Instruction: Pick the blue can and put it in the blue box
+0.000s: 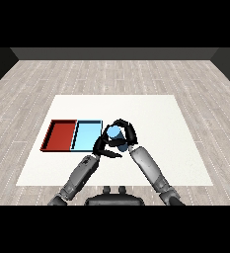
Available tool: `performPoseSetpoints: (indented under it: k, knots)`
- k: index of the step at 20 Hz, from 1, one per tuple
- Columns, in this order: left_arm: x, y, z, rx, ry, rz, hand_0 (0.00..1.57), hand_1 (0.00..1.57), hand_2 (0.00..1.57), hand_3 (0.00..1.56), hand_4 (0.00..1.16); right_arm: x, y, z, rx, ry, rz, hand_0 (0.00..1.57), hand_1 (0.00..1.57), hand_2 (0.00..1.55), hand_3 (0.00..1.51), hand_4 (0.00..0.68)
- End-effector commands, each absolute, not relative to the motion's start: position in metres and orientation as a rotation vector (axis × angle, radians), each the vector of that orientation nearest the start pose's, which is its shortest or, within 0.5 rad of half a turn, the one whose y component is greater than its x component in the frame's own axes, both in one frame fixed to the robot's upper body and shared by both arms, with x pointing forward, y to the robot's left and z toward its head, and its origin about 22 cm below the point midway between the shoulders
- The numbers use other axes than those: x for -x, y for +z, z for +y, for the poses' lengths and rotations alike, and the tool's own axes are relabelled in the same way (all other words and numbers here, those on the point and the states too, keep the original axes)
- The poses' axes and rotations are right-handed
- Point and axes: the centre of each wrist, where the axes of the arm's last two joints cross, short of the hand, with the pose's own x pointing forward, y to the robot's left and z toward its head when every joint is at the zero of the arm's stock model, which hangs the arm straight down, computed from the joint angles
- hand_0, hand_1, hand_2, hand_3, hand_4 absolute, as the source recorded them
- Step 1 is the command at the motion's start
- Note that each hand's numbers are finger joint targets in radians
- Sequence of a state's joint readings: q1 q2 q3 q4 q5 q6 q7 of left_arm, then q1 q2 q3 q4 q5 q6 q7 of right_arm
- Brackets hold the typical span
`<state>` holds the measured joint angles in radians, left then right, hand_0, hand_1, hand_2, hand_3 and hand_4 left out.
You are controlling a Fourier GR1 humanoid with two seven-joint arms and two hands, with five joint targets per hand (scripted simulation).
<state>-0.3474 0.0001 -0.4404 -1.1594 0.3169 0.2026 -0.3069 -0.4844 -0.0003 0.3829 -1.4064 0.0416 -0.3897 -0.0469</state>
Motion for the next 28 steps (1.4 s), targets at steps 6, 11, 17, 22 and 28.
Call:
performPoseSetpoints:
  k: [6,11,17,22,28]
  knots:
    - [-0.285,-0.019,0.09,0.404,-0.153,-1.704,0.0,0.0,0.0,0.0,0.0,-0.299,0.083,-0.069,-0.12,0.147,-1.903,1.46,1.46,1.45,1.39,0.589]
    - [-0.308,-0.027,0.085,0.407,-0.128,-1.679,0.0,0.0,0.0,0.0,0.0,-0.298,0.055,-0.063,-0.135,0.14,-1.893,1.46,1.46,1.45,1.38,0.597]
    - [-0.287,-0.014,0.059,0.305,-0.14,-1.655,0.0,0.0,0.0,0.0,0.53,-0.295,0.072,-0.061,-0.246,0.093,-1.879,1.48,1.48,1.47,1.4,0.6]
    - [-0.297,-0.022,0.068,0.384,0.057,-1.634,1.44,1.44,1.41,1.22,0.62,-0.283,0.082,-0.066,-0.28,0.048,-1.922,1.45,1.45,1.44,1.39,0.615]
    - [-0.303,-0.029,0.06,0.375,0.045,-1.661,1.57,1.57,1.57,1.5,0.91,-0.27,0.074,-0.056,-0.291,0.033,-1.909,1.44,1.44,1.44,1.39,0.617]
